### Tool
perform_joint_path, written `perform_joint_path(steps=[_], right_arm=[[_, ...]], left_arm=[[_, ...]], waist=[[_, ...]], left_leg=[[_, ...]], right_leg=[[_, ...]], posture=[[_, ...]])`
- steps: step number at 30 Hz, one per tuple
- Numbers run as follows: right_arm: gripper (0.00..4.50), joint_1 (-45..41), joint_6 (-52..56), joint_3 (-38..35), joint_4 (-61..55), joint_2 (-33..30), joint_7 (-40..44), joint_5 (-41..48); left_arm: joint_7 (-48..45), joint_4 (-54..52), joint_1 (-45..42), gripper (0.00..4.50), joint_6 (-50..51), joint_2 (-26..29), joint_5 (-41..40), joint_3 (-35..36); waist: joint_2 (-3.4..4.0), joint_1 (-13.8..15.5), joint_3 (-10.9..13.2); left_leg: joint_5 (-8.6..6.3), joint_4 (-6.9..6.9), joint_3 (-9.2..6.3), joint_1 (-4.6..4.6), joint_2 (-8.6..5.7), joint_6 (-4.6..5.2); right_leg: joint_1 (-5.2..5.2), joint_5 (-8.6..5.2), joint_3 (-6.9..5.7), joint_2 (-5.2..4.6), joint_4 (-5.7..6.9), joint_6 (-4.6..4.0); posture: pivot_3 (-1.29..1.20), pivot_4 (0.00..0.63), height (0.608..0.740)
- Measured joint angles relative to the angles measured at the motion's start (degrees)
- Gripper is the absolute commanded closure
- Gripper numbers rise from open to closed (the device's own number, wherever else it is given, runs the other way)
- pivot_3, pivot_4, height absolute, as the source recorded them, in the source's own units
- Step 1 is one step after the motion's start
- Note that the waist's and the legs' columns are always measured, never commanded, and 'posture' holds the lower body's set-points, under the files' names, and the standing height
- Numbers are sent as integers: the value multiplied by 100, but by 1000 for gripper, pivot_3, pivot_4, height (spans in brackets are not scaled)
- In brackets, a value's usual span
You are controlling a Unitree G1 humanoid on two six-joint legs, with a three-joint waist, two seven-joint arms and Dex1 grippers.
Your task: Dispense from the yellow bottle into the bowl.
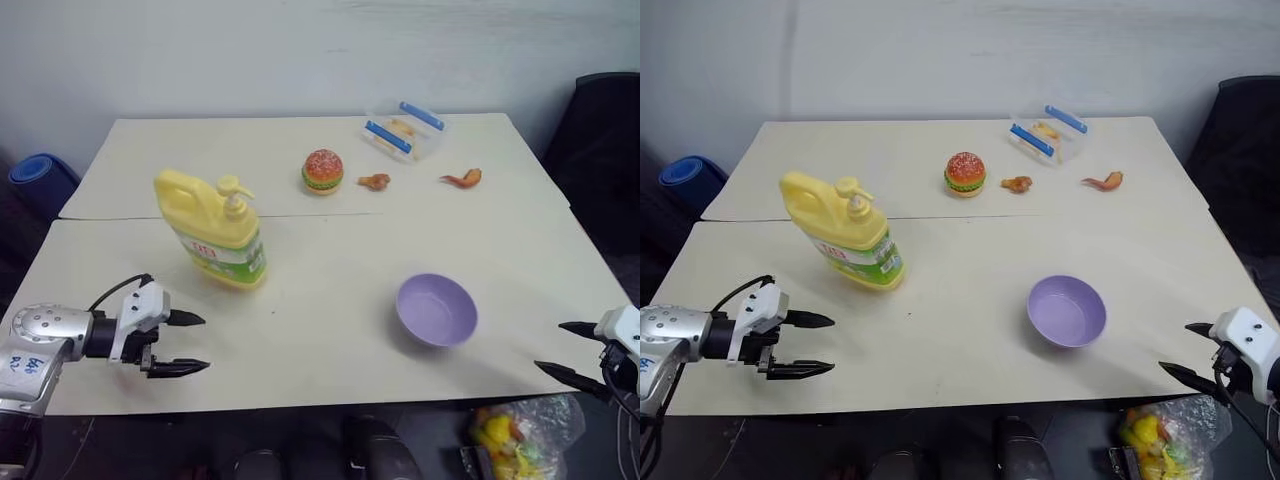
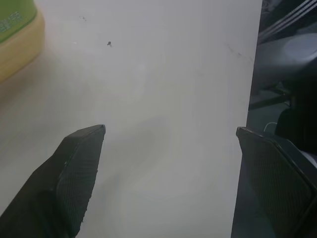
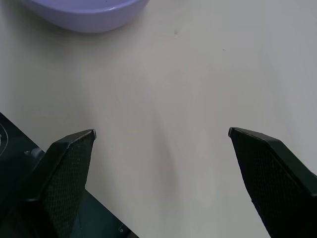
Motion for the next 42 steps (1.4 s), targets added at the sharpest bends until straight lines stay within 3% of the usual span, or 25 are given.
perform_joint_path(steps=[9, 13, 19, 24, 28, 39, 42], right_arm=[[16, -39, 134, 0, -101, 1, -1, 13], [16, 81, 438, -5, -419, 11, -35, 140], [16, 512, 1365, -350, -1831, 133, -168, 747], [16, 635, 2236, -380, -3425, 190, -571, 1242], [16, 170, 2761, 628, -4310, 280, -1242, 1130], [16, -697, 2758, 2721, -3823, 892, -2544, -270], [563, -842, 2652, 2951, -3522, 991, -2666, -534]], left_arm=[[114, 2, -85, 0, 18, -9, 2, 13], [100, -146, -130, 0, 555, -75, -439, 118], [-89, -1091, -509, 0, 1933, 128, -1681, 403], [-173, -1991, -1502, 0, 2586, 292, -2477, 387], [-465, -2307, -2744, 0, 2509, 180, -2420, -477], [-1147, -1612, -4008, 0, 2007, -487, -1738, -1655], [-1148, -1469, -4045, 0, 1926, -594, -1661, -1690]], waist=[[0, 6, 0], [0, 8, 0], [-3, 18, 0], [-1, 28, -1], [-11, 27, -5], [-10, 14, -3], [-10, 15, -3]], left_leg=[[0, 0, -4, 4, 0, 0], [0, 0, -9, 1, 3, 0], [1, 6, -23, -4, 3, -2], [2, 6, -24, -9, -12, -5], [5, 8, -19, -11, -35, -11], [9, 29, 13, -19, -24, -20], [9, 33, 11, -23, -21, -19]], right_leg=[[0, 0, 2, -2, -1, -1], [0, 0, 5, -3, 0, -1], [1, 0, 14, -4, 4, -1], [8, 0, 18, 20, 8, -1], [12, 3, 47, 57, 6, 5], [-3, 0, 41, 74, 4, 0], [-4, 0, 40, 74, 5, 0]], posture=[[0, 150, 740], [0, 150, 740], [0, 150, 740], [0, 150, 740], [0, 150, 740], [0, 150, 740], [0, 150, 740]])
